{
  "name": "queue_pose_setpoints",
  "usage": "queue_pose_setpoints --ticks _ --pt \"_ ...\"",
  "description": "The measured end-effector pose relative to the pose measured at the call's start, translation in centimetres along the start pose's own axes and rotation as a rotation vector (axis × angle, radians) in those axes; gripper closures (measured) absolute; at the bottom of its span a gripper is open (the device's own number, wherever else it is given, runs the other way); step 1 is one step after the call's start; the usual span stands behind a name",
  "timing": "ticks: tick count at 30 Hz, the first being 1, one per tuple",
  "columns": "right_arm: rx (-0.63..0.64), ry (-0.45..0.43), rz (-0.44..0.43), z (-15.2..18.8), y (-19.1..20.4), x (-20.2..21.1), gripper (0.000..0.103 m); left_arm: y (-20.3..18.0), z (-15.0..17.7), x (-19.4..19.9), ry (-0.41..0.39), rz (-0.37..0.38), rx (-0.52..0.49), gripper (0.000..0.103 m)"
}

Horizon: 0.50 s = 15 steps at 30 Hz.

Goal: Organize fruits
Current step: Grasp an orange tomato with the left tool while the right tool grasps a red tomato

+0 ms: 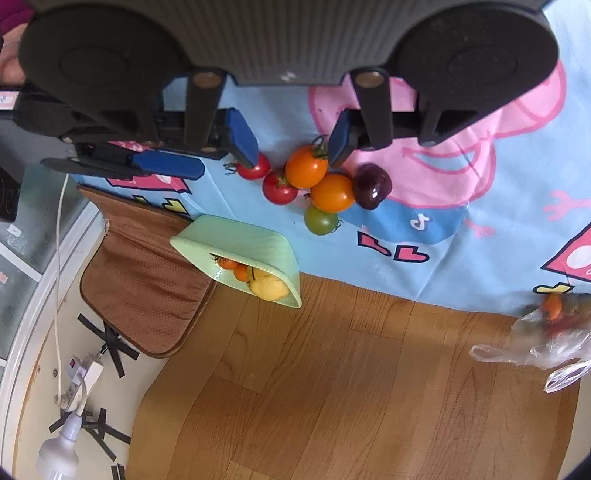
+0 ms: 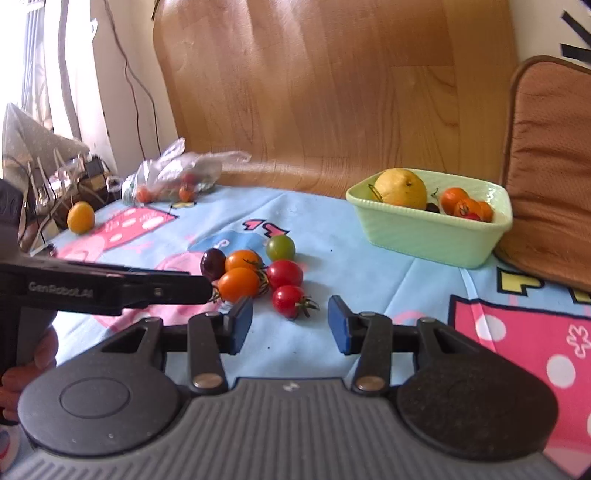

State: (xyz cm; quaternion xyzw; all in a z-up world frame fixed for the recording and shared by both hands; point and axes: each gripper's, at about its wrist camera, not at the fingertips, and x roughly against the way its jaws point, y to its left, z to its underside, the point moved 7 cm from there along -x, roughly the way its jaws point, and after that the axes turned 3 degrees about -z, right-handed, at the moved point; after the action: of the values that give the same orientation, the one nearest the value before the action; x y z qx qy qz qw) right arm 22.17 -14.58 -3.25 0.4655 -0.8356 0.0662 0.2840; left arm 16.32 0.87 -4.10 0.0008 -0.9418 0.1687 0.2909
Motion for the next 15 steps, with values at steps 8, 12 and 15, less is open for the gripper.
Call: queue_pose_setpoints --ticks 8,12,15 --pt "0.080 0.059 0.013 0.0 0.4 -2.7 0.055 0.3 -0.4 -2.8 0.043 -0.011 -0.007 0.064" --pt "0.080 0.080 0.005 0.1 0.7 -2.9 0.075 0.2 0.0 -2.8 0.035 0.010 0.008 0.073" --pt "0.083 0.067 0.010 0.6 1.4 -2.0 0.075 -0.2 0.6 -1.7 0.022 0.050 0.035 0.073"
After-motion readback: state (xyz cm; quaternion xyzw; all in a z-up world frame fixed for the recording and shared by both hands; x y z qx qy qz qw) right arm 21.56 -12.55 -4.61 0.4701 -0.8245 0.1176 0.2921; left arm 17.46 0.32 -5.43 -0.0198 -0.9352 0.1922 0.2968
